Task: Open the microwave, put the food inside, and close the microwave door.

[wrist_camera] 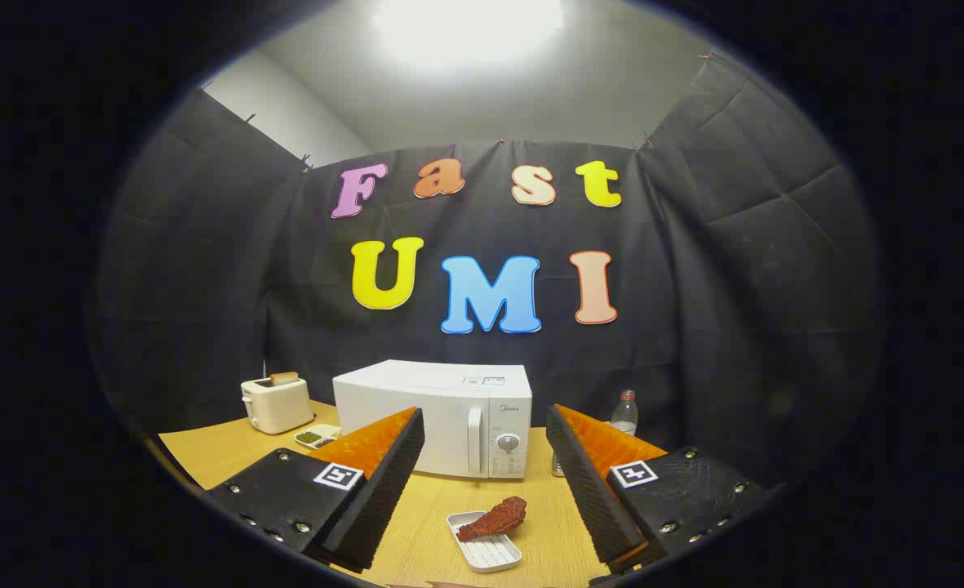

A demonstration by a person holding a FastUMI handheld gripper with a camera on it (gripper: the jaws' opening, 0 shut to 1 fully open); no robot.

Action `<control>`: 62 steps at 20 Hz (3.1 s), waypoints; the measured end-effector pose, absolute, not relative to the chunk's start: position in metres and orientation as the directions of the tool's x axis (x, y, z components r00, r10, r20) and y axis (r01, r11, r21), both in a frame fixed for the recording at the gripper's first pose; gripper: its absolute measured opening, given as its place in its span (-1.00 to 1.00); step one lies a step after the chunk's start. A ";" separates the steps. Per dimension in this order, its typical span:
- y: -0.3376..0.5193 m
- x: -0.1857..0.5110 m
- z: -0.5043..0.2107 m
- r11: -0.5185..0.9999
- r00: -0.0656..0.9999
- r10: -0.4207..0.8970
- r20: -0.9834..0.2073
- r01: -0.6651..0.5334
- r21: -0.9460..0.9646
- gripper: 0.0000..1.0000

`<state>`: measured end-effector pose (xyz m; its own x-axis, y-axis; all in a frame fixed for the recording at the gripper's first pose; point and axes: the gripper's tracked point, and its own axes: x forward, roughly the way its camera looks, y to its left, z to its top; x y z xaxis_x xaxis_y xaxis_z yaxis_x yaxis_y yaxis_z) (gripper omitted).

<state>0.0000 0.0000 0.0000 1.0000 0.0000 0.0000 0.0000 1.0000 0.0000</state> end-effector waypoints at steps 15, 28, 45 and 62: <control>0.007 -0.003 0.008 1.000 0.999 0.027 0.046 -0.027 -0.002 0.90; 0.028 0.044 -0.031 0.996 0.997 0.081 -0.012 -0.080 0.031 0.90; 0.032 0.156 -0.096 0.999 0.999 0.025 -0.047 -0.024 0.026 0.90; 0.019 0.251 -0.179 0.998 0.988 -0.030 -0.154 0.037 0.043 0.89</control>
<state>0.2512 0.0191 -0.1793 0.9876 -0.0300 -0.1542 0.0370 0.9984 0.0431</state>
